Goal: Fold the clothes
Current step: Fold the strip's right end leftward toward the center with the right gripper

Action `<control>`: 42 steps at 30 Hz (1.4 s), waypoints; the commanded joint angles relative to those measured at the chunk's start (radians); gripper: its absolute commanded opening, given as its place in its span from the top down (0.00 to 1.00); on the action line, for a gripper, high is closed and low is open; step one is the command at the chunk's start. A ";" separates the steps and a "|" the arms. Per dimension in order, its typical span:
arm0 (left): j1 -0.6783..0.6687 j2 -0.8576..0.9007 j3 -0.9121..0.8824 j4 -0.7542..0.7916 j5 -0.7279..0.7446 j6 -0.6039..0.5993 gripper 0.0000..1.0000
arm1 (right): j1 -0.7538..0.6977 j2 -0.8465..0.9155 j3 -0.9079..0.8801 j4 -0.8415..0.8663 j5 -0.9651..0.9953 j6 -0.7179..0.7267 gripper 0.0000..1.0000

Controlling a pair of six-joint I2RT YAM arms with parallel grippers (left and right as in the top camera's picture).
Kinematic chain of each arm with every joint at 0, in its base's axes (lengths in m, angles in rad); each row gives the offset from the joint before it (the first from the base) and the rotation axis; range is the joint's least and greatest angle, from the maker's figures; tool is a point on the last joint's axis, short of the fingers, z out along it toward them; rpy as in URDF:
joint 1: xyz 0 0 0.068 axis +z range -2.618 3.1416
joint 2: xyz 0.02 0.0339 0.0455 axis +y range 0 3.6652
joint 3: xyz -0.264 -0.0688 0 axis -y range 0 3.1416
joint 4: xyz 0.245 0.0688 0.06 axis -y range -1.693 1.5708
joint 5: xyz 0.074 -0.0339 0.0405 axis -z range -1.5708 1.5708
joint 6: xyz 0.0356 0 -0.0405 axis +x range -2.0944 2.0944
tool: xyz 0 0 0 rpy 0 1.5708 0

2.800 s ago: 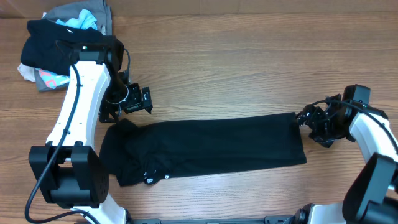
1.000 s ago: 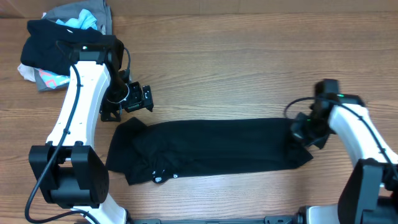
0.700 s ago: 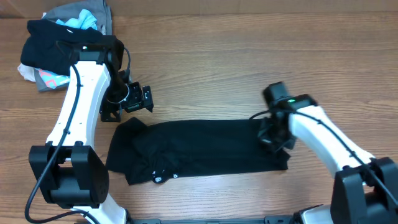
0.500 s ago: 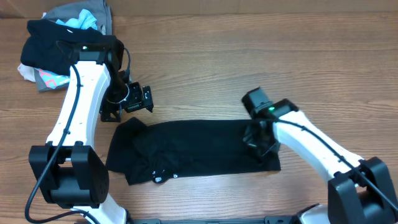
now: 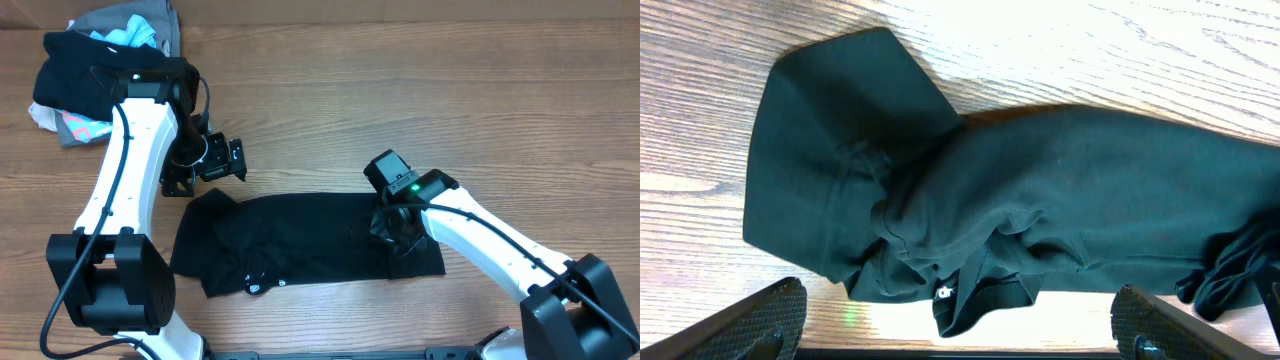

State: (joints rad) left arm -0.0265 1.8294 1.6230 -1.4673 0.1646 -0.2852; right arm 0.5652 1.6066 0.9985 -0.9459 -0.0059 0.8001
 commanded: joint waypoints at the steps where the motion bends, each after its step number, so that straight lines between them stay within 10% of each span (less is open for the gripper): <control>1: -0.008 0.001 -0.006 -0.001 0.013 0.010 0.00 | 0.004 -0.010 0.040 -0.021 -0.044 0.006 0.64; 6: -0.008 0.001 -0.006 -0.001 0.013 0.009 0.00 | -0.021 -0.011 0.202 -0.196 -0.024 -0.023 0.60; 10: -0.008 0.001 -0.006 -0.006 0.012 0.013 0.00 | -0.084 -0.012 0.330 -0.325 0.039 -0.079 0.06; 12: -0.008 0.001 -0.006 -0.011 0.012 0.021 0.00 | -0.137 -0.012 0.348 -0.342 0.055 -0.122 0.00; 24: -0.008 0.001 -0.006 -0.021 0.013 0.031 0.00 | -0.669 -0.010 0.170 -0.248 -0.457 -0.742 0.01; 42: -0.008 0.001 -0.006 -0.024 0.013 0.031 0.00 | -0.754 -0.009 -0.340 0.198 -0.774 -0.773 0.19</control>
State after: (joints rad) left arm -0.0265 1.8294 1.6222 -1.4910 0.1654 -0.2771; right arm -0.1936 1.6073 0.6956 -0.7776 -0.7471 0.0227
